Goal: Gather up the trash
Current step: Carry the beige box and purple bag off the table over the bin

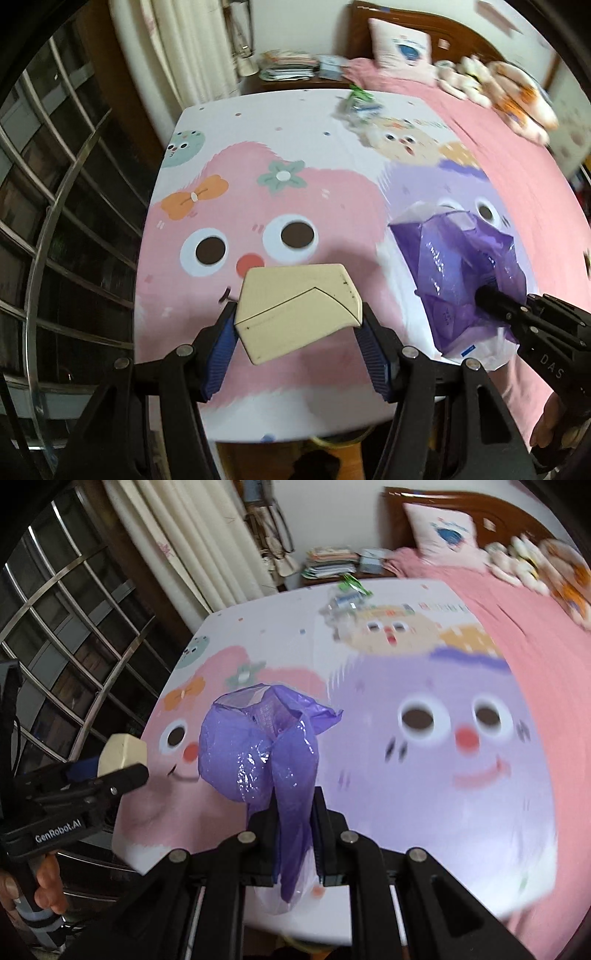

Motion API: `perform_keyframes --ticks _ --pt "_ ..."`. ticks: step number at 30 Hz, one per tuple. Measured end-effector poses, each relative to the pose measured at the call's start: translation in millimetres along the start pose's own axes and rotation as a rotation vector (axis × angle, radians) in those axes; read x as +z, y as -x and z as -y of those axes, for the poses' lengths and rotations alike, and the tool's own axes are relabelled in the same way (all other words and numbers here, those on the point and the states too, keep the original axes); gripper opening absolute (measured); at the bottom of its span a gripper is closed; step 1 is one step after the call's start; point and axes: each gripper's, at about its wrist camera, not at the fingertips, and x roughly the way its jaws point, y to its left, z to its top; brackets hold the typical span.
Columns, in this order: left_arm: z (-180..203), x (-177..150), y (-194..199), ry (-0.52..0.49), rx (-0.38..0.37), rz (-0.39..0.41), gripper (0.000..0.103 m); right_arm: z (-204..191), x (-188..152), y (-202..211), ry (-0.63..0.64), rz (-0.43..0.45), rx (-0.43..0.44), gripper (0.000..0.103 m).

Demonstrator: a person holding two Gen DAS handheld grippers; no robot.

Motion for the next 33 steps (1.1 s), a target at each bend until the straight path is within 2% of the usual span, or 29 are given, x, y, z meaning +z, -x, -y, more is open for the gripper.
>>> perform_keyframes --ticks 7,13,20,25,33 --pt "2 -59 18 -0.116 -0.073 -0.017 0.061 -16 -65 20 -0.04 -0.056 -0.026 0.013" --pt "18 -106 23 -0.206 -0.102 -0.041 0.061 -12 -109 26 -0.064 -0.121 -0.05 0.013" --pt "42 -157 14 -0.201 -0.111 -0.099 0.061 4 -154 13 -0.067 -0.203 -0.05 0.013" --pt "67 -201 -12 -0.159 -0.116 -0.158 0.061 23 -196 -17 -0.069 -0.273 -0.038 0.013" --pt "93 -262 -99 -0.117 -0.095 -0.233 0.061 69 -269 -98 -0.147 -0.379 -0.048 0.013"
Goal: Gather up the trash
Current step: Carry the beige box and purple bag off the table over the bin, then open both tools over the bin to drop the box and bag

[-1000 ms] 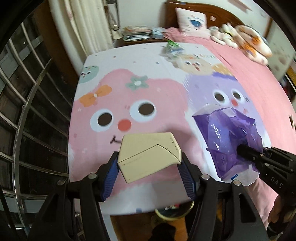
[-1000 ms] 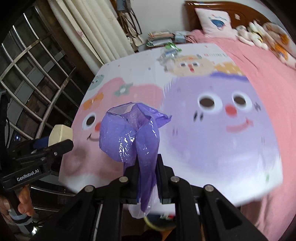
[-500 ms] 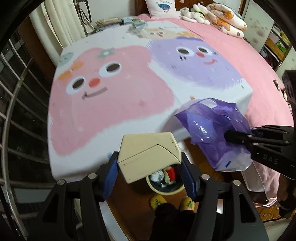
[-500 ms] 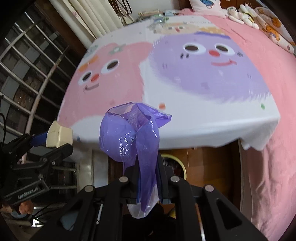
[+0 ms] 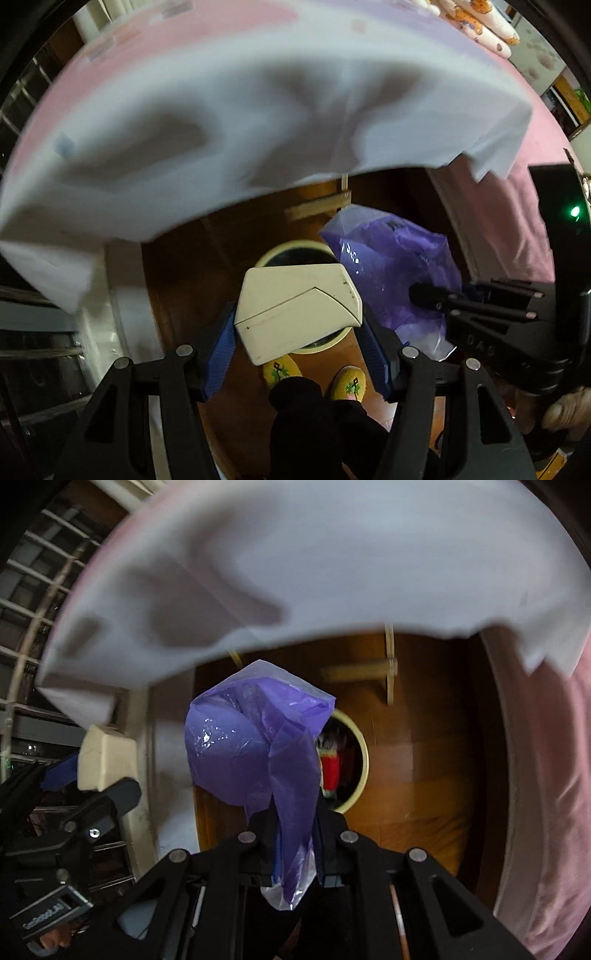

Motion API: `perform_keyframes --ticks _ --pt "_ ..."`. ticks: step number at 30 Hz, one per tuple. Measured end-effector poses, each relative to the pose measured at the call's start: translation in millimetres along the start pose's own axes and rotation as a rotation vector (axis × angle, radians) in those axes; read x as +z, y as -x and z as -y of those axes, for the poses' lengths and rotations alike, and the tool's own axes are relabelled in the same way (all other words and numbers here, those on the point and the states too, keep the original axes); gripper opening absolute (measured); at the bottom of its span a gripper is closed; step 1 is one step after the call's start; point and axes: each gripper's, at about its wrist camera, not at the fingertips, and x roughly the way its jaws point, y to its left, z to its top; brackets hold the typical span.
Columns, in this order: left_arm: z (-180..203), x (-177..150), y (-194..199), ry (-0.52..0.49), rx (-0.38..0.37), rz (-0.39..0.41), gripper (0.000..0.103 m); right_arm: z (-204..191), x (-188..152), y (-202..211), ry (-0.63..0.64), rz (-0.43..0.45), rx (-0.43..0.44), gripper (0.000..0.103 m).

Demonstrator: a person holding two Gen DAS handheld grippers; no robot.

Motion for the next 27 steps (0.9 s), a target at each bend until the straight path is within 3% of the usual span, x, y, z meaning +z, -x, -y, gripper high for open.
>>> perform_keyframes --ticks 8,15,18,20,27 --pt "-2 -13 -105 0.004 0.034 -0.06 0.061 33 -6 -110 -0.084 -0.056 -0.031 0.013" --pt "-5 -18 -174 -0.005 0.039 -0.113 0.061 46 4 -176 -0.133 -0.067 -0.02 0.016" --pt "-9 -20 -190 -0.009 0.038 -0.12 0.067 53 0 -192 -0.143 -0.069 -0.021 0.031" --pt "-11 -20 -197 -0.014 0.038 -0.116 0.088 55 0 -201 -0.145 -0.063 -0.023 0.042" --pt "-22 -21 -193 0.014 0.056 -0.091 0.089 56 -3 -201 -0.169 -0.047 -0.029 0.043"
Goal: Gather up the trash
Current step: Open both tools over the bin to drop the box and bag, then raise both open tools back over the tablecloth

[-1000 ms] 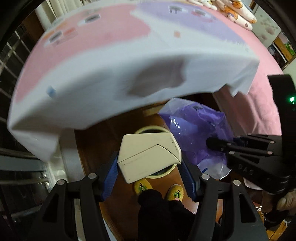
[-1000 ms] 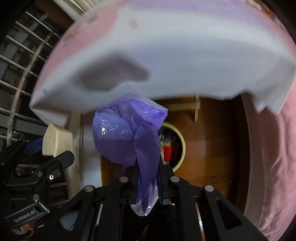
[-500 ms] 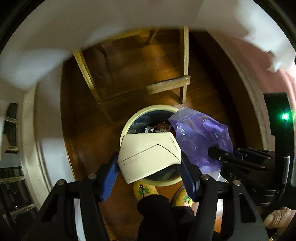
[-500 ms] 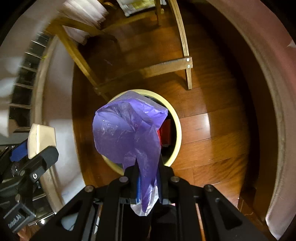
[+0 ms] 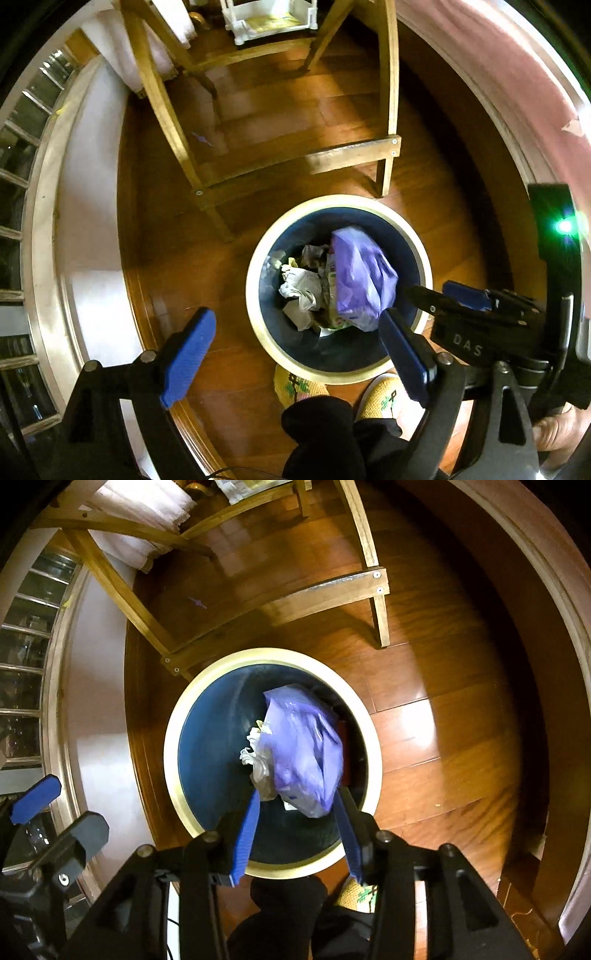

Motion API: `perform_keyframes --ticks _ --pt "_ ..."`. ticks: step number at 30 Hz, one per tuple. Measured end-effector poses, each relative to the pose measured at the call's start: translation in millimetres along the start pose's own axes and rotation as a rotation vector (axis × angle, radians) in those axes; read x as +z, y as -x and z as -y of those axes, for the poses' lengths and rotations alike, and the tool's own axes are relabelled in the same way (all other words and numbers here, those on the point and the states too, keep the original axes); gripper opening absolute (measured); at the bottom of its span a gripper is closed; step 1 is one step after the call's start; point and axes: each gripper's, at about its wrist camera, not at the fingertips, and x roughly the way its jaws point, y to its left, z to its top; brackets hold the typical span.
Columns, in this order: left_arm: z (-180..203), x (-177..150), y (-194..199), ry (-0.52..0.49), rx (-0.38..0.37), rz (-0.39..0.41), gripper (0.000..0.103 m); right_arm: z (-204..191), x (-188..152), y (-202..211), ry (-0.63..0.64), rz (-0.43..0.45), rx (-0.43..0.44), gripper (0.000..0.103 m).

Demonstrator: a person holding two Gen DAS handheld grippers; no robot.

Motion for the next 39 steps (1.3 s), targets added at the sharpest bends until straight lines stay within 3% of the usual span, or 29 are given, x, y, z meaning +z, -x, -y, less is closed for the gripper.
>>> perform_keyframes --ticks 9,20,30,39 --pt "-9 -1 60 0.038 -0.007 0.058 0.089 -9 -9 45 -0.015 0.045 0.028 0.045" --pt "-1 11 205 0.035 -0.065 0.194 0.089 -44 -10 195 0.052 0.196 0.059 0.046" --pt "-13 39 343 -0.044 -0.043 0.339 0.089 -92 -4 334 0.102 0.348 0.114 0.047" --pt "-36 65 414 -0.099 -0.027 0.464 0.089 -135 12 418 0.142 0.485 0.105 0.047"
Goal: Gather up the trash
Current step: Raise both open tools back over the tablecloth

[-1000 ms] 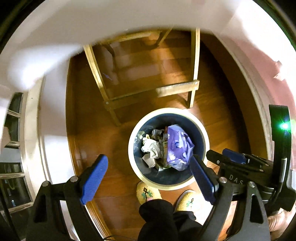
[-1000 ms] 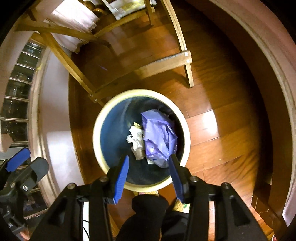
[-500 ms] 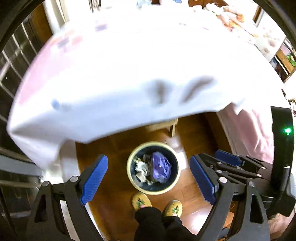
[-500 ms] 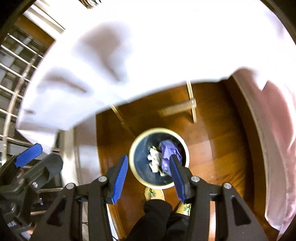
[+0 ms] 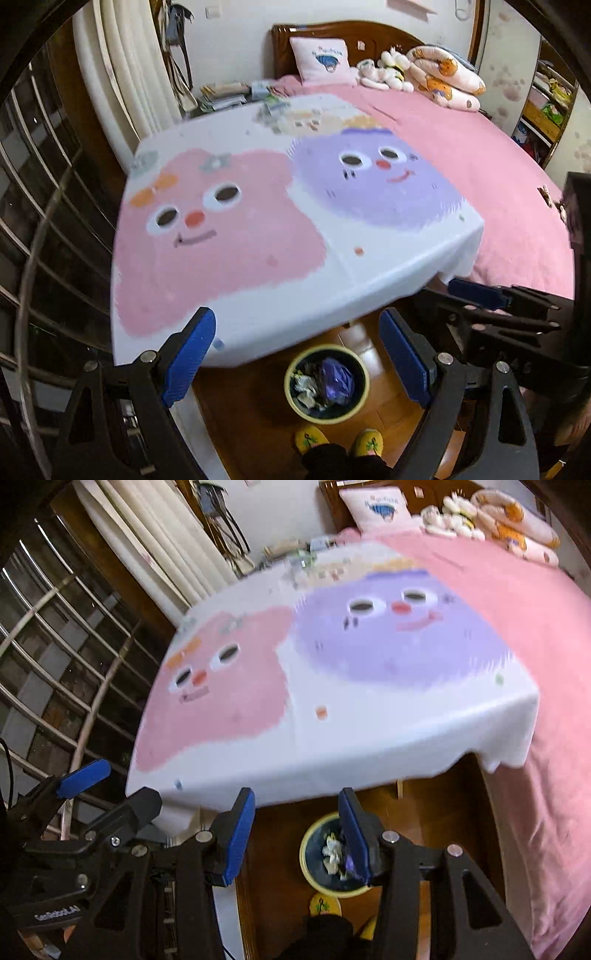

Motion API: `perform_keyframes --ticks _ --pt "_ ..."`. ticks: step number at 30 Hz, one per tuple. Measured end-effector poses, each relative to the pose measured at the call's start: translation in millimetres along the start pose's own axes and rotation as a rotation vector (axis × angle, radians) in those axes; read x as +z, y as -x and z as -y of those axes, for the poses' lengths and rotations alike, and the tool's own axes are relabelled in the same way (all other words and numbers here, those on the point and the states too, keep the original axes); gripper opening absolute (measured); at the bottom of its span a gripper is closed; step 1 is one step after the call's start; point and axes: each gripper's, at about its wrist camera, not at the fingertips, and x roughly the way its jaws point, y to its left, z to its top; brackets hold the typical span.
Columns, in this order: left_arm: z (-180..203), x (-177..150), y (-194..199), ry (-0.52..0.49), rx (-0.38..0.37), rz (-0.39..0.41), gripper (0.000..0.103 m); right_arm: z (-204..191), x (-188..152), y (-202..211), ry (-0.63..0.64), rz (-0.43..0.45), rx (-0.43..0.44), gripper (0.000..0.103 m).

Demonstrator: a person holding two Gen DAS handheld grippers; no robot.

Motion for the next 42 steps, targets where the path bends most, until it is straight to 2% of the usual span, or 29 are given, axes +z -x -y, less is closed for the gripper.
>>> perform_keyframes --ticks 9,13,18,24,28,33,37,42 --pt "-20 47 12 -0.022 0.013 0.04 0.089 -27 41 31 0.038 0.106 -0.026 0.047" --pt "-27 62 7 -0.009 0.004 0.018 0.089 -33 55 33 0.053 0.129 -0.033 0.048" --pt "-33 73 0 0.021 0.012 0.03 0.089 -32 72 22 0.067 0.116 -0.038 0.048" --pt "-49 102 -16 0.083 0.035 0.058 0.089 -25 106 -2 0.094 0.091 -0.029 0.047" --pt "-58 132 -37 0.136 0.076 0.075 0.089 -14 148 -29 0.133 0.075 -0.005 0.047" --pt "-66 186 -78 0.234 0.122 0.077 0.089 7 211 -66 0.171 0.045 0.038 0.047" --pt "-68 229 -122 0.294 0.148 0.033 0.089 29 272 -108 0.185 0.001 0.072 0.048" --pt "-69 270 -181 0.341 0.206 -0.01 0.089 44 332 -164 0.22 -0.045 0.12 0.048"
